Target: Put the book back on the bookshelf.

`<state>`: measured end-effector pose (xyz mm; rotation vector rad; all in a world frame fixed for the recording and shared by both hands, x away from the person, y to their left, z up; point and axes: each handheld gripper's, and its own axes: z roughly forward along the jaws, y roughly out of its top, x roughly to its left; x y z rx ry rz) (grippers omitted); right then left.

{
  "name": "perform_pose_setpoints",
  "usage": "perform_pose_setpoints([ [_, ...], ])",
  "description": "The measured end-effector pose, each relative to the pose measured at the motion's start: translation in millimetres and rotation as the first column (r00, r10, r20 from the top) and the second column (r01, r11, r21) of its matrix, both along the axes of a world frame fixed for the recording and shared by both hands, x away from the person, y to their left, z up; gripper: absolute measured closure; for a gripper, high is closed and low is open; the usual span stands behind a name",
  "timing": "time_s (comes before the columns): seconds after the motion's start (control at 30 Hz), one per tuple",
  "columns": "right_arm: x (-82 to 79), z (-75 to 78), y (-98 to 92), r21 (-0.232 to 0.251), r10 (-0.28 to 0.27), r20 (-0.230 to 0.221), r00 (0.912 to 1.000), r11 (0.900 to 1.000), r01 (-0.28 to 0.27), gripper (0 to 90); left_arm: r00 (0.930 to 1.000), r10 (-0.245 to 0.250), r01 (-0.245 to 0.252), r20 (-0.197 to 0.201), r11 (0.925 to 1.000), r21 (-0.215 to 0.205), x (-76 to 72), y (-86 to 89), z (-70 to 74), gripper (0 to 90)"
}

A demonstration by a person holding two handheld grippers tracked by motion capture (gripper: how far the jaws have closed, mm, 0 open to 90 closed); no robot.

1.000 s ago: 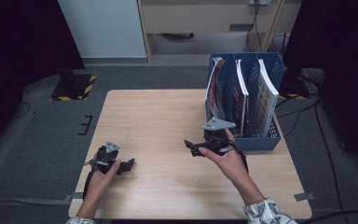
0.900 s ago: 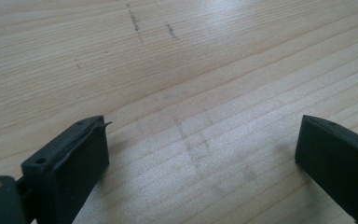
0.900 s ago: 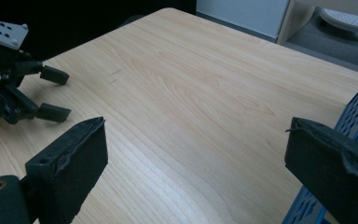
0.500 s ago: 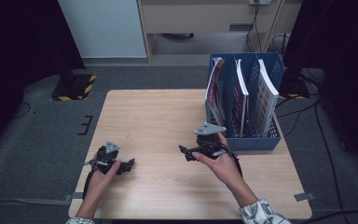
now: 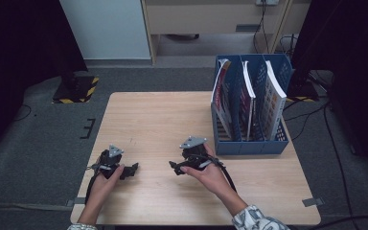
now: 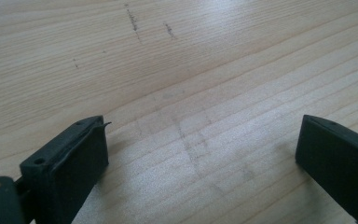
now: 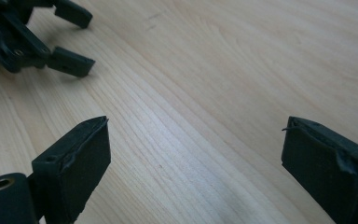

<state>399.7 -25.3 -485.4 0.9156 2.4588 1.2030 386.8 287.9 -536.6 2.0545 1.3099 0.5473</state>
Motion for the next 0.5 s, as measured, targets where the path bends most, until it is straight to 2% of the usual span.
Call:
perform_pose_setpoints([
  [0.1,4.9,-12.7,10.6,-0.038,0.009,-0.015,0.9998,0.999,-0.010,9.8,1.0000,-0.003,0.003,0.000,1.0000,0.001,-0.3,-0.2,0.0,1.7],
  [0.13,8.1,-18.2,15.6,-0.041,0.006,-0.030,0.9995,0.999,-0.007,9.8,1.0000,-0.004,0.004,0.001,1.0000,-0.001,-0.4,-0.4,-0.1,1.7],
  [0.27,14.5,-28.5,24.9,-0.056,0.004,-0.037,0.9993,0.998,-0.006,9.7,1.0000,-0.005,0.005,0.000,1.0000,-0.002,-0.3,-0.4,-0.1,1.6],
  [0.43,25.7,-40.3,24.2,-0.074,-0.020,-0.062,0.9978,0.997,0.016,9.7,1.0000,-0.005,0.005,0.000,1.0000,-0.002,-0.2,-0.5,-0.1,1.4],
  [0.5,30.1,-43.0,23.1,-0.065,-0.034,-0.058,0.9977,0.997,0.030,10.1,1.0000,-0.005,0.005,0.000,1.0000,-0.002,-0.2,-0.5,-0.1,1.4],
])
